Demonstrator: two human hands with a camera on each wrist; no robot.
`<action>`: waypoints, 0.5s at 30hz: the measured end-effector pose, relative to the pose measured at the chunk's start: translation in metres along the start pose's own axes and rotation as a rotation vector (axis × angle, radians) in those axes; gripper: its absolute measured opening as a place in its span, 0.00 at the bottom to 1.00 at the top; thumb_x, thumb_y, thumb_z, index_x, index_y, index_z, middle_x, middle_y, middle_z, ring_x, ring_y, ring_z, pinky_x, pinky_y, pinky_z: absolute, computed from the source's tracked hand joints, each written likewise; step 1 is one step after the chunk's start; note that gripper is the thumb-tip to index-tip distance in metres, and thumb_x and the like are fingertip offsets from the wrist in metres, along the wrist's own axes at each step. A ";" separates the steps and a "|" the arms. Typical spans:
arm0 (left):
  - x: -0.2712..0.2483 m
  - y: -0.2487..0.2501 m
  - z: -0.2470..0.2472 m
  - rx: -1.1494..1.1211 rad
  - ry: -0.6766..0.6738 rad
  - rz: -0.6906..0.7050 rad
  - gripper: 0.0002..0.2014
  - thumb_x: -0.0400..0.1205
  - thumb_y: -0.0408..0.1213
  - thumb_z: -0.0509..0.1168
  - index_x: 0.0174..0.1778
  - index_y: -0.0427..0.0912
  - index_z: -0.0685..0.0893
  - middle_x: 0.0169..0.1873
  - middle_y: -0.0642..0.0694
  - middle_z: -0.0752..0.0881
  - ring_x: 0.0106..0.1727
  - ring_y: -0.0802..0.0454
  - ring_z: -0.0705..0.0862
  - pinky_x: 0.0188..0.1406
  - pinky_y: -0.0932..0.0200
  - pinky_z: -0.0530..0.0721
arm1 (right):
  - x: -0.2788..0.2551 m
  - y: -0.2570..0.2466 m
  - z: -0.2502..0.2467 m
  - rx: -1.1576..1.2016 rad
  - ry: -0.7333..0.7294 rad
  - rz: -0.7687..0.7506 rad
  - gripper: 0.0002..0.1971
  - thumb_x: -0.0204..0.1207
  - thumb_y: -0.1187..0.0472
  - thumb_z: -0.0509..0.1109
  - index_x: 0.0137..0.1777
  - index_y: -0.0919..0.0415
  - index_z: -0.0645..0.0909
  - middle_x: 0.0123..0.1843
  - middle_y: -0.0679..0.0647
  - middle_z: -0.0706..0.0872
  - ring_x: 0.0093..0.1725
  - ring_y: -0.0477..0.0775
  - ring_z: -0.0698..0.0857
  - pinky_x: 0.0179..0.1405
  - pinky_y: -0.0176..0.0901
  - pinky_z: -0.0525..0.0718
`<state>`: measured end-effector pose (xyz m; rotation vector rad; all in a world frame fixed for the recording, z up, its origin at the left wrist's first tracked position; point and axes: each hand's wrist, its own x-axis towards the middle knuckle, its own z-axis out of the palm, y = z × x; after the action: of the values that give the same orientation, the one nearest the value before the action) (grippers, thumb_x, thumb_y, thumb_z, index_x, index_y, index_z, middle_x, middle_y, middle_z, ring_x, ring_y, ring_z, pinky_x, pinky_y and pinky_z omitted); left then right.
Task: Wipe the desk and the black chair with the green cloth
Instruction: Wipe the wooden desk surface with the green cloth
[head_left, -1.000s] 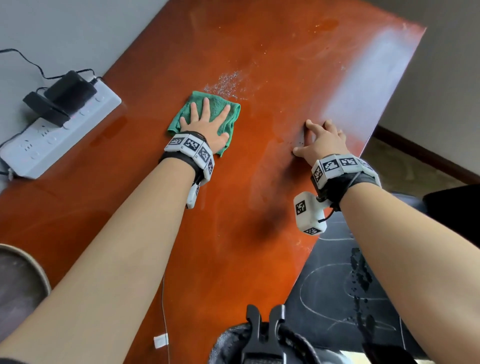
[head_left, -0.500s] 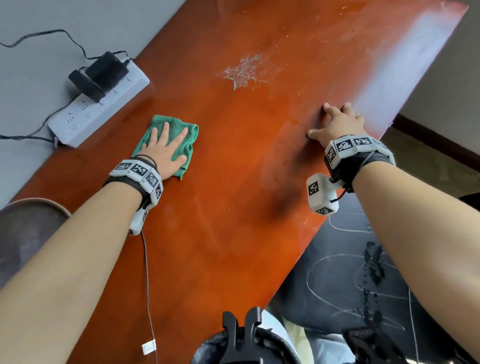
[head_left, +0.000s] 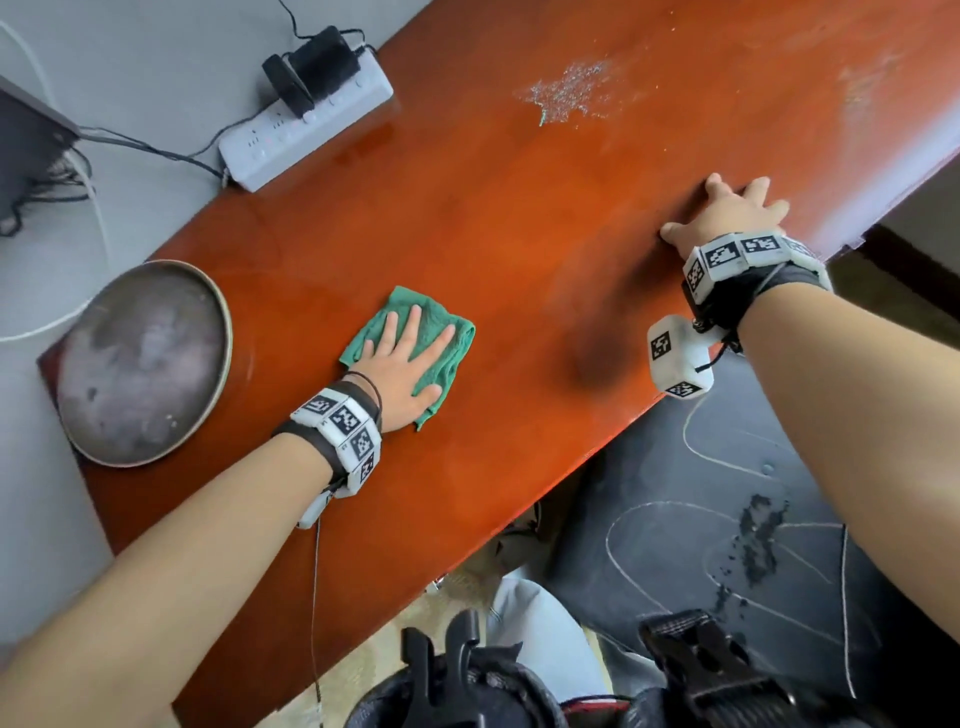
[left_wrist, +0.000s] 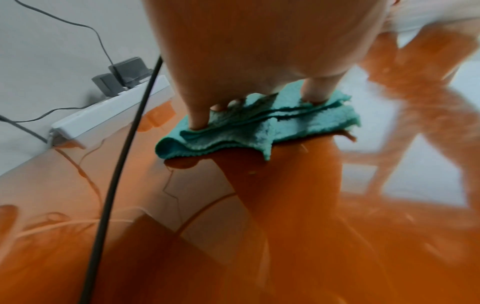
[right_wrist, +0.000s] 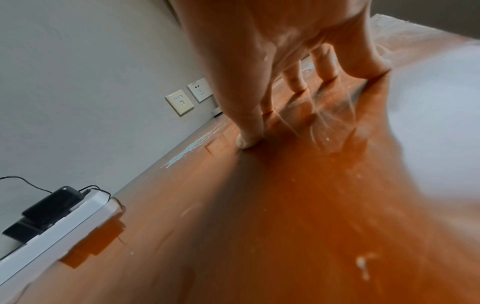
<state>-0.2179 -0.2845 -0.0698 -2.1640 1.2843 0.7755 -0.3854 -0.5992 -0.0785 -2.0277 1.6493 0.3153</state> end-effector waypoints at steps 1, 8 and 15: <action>-0.002 0.010 0.000 -0.001 -0.002 0.001 0.34 0.86 0.53 0.47 0.79 0.60 0.28 0.80 0.42 0.28 0.81 0.36 0.32 0.80 0.35 0.48 | 0.000 0.000 0.001 -0.008 -0.004 -0.005 0.38 0.75 0.43 0.69 0.81 0.47 0.56 0.85 0.58 0.47 0.81 0.70 0.49 0.72 0.65 0.65; -0.002 0.117 -0.012 0.059 0.085 0.135 0.34 0.86 0.50 0.48 0.80 0.61 0.31 0.81 0.42 0.31 0.82 0.35 0.35 0.78 0.34 0.47 | 0.001 0.004 0.003 -0.033 -0.010 -0.040 0.39 0.77 0.42 0.67 0.83 0.47 0.52 0.85 0.60 0.44 0.82 0.70 0.48 0.74 0.63 0.62; 0.011 0.074 -0.023 0.031 0.101 0.096 0.33 0.86 0.50 0.50 0.80 0.65 0.36 0.83 0.45 0.35 0.83 0.39 0.39 0.80 0.41 0.49 | -0.001 0.005 0.004 -0.039 0.011 -0.057 0.37 0.77 0.41 0.66 0.82 0.47 0.54 0.85 0.60 0.45 0.81 0.70 0.49 0.73 0.62 0.63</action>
<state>-0.2753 -0.3381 -0.0711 -2.1546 1.4507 0.6858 -0.3897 -0.5972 -0.0828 -2.1046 1.5999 0.3191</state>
